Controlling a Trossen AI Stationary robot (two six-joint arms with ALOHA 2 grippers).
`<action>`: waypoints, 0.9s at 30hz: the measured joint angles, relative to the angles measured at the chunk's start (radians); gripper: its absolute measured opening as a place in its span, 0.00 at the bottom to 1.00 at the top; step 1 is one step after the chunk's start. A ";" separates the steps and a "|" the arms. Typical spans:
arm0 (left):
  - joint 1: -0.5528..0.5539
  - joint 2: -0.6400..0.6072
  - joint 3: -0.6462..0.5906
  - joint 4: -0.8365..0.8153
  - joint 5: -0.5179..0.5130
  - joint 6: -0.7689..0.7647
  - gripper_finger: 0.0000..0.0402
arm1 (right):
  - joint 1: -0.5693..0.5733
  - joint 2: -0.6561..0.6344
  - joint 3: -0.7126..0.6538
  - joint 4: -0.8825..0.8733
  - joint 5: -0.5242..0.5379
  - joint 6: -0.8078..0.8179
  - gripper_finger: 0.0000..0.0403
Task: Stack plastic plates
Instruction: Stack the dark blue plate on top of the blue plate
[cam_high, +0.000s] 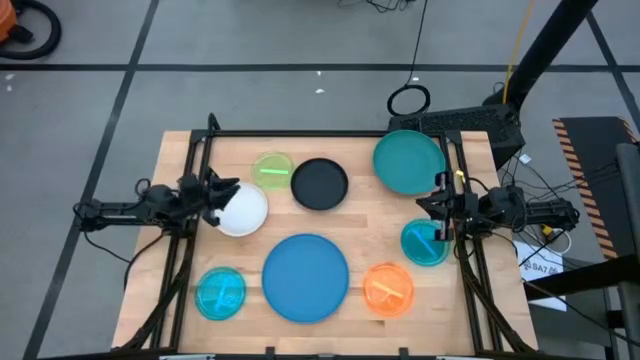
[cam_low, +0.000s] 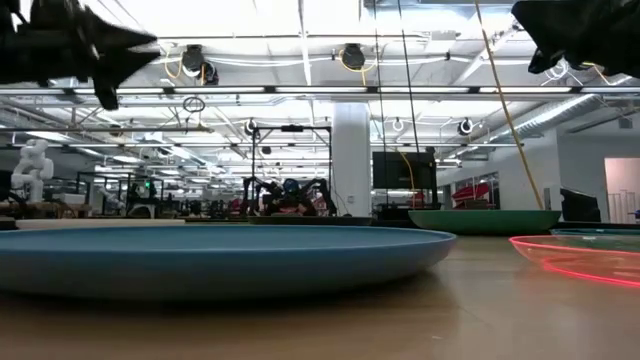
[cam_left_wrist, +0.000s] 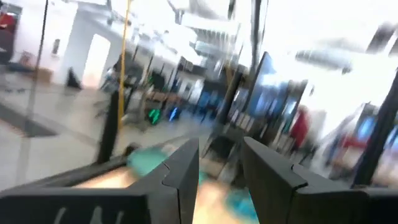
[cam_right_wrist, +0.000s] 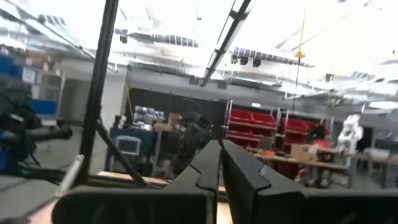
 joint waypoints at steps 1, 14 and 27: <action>0.000 0.000 0.000 0.035 0.000 0.000 0.32 | 0.000 0.000 0.006 -0.001 0.012 0.023 0.03; 0.000 0.007 0.192 0.011 -0.178 0.265 0.32 | 0.000 0.084 0.039 0.213 0.216 0.257 0.03; 0.000 0.156 0.375 -0.211 -0.152 0.412 0.32 | 0.000 0.427 0.267 0.156 0.262 0.291 0.03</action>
